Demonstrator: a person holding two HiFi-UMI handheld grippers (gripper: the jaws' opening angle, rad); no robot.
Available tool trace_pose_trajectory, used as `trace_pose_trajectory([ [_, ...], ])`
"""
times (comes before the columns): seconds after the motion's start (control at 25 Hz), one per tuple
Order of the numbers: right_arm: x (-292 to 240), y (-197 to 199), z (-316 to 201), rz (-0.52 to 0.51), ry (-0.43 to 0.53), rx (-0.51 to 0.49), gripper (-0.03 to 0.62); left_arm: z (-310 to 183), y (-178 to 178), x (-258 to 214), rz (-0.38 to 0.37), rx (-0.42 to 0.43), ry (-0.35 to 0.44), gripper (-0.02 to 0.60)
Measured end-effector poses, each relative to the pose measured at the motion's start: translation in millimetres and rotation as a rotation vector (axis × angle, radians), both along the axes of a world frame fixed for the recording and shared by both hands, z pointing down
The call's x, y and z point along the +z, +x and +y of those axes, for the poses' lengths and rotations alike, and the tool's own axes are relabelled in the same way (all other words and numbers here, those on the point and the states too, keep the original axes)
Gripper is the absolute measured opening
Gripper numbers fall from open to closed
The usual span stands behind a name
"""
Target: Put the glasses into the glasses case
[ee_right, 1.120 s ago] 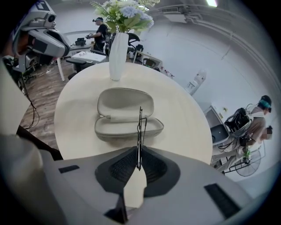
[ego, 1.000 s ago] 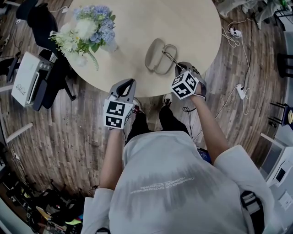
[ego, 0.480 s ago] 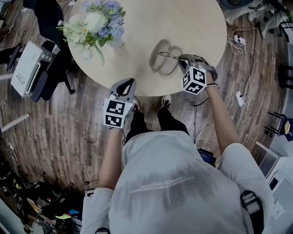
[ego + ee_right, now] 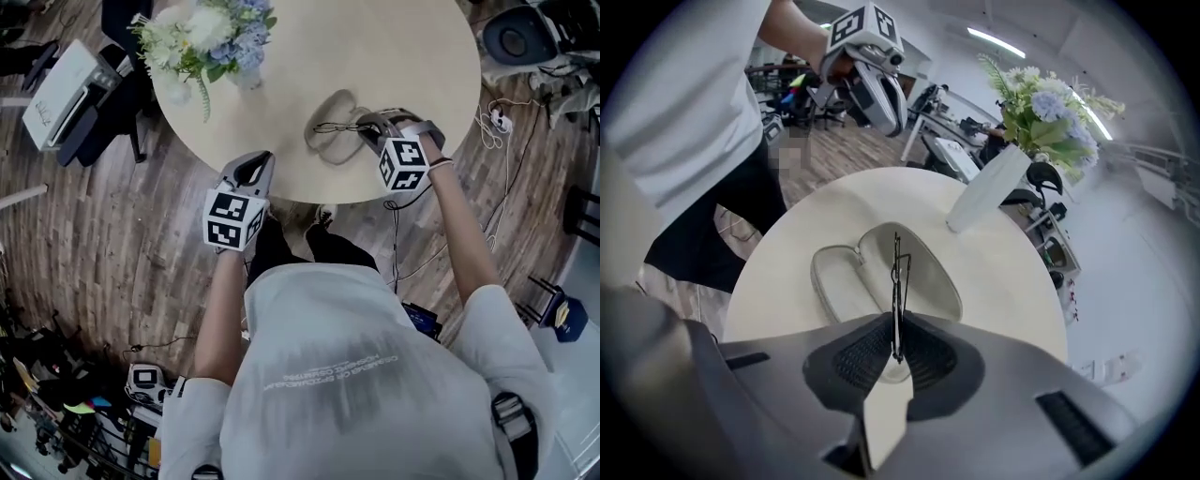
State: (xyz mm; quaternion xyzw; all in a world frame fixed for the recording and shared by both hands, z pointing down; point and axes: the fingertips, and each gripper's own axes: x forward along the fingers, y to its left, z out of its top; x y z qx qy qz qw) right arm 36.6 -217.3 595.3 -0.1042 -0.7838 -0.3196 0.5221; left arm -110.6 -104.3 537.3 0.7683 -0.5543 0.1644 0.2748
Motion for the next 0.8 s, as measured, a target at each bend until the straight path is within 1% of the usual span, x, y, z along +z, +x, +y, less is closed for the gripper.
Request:
trace_pose_trajectory([
  [0.16,-0.6,-3.3,2.9,-0.010,-0.078,-0.111,0.034,-9.2,4.6,7.5,0.020,-0.047,-0.015,0.020],
  [0.28,2.2,-4.8,3.8,0.018,-0.129,-0.170,0.034,-12.4,5.5,9.9,0.054,-0.088,-0.018,0.020],
  [0.36,2.8,-7.0,0.6,0.036,-0.147,-0.202,0.034,-18.2,3.9,14.3,0.077,-0.091,-0.025,0.020],
  [0.44,1.8,-12.1,-5.8,0.041,-0.149,-0.238,0.034,-28.2,0.7,20.1,0.078,-0.091,-0.034,0.020],
  [0.52,2.4,-14.3,-6.2,0.041,-0.158,-0.283,0.034,-32.5,1.2,23.1,0.077,-0.115,-0.043,0.020],
  [0.6,3.7,-11.6,-1.7,0.043,-0.178,-0.343,0.034,-32.8,3.6,21.9,0.080,-0.158,-0.043,0.020],
  [0.68,2.1,-7.0,-2.3,0.044,-0.195,-0.415,0.034,-34.2,7.2,20.9,0.082,-0.220,-0.041,0.020],
  [0.8,1.3,0.8,-7.3,0.056,-0.210,-0.577,0.034,-28.4,21.2,24.1,0.088,-0.371,-0.050,0.020],
])
